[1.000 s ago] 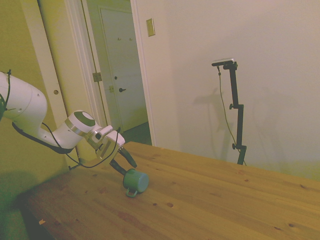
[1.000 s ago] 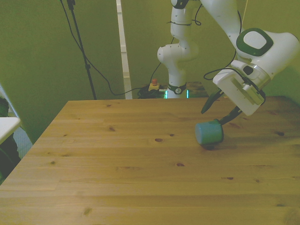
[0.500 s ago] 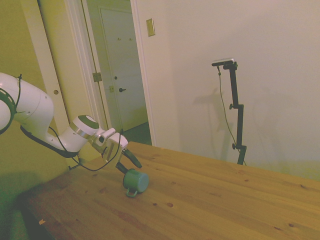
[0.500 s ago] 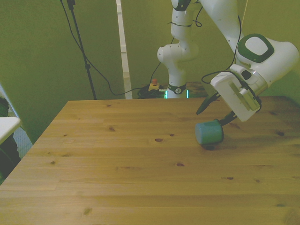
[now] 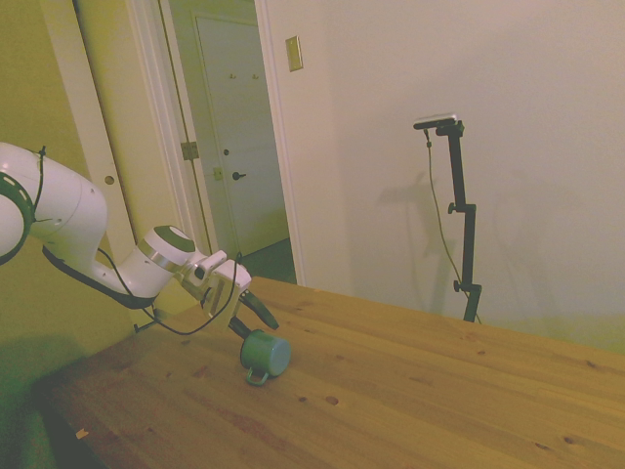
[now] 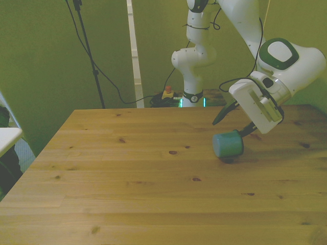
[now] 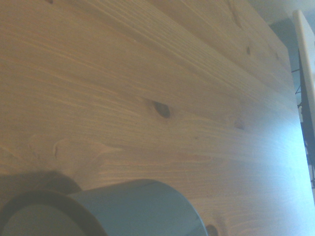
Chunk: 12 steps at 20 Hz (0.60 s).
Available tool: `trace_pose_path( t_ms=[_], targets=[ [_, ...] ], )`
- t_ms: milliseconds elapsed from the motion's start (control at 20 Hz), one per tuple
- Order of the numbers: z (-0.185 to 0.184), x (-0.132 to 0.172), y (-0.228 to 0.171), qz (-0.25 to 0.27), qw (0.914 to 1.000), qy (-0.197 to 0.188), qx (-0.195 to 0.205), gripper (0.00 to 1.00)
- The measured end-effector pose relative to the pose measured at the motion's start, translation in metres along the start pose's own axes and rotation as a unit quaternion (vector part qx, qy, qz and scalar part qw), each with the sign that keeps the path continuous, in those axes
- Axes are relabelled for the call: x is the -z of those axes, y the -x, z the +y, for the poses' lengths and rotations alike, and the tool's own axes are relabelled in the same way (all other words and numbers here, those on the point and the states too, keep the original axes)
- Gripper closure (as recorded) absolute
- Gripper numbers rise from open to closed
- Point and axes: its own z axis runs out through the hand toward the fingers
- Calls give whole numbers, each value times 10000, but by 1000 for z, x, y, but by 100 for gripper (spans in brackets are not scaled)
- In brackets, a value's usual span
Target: Flip the mug upright
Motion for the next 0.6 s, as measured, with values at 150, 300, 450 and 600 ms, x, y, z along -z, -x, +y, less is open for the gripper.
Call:
trace_pose_path(
  t_ms=[150, 300, 450, 600],
  targets=[
    [0, -2, -1, -4, 10000, 14, -10, 100],
    [0, -5, 0, -16, 10000, 41, 0, 100],
    [-1, -11, 1, -36, 10000, 91, 12, 100],
    [-2, -19, 2, -62, 9999, 153, 23, 100]
  ],
)
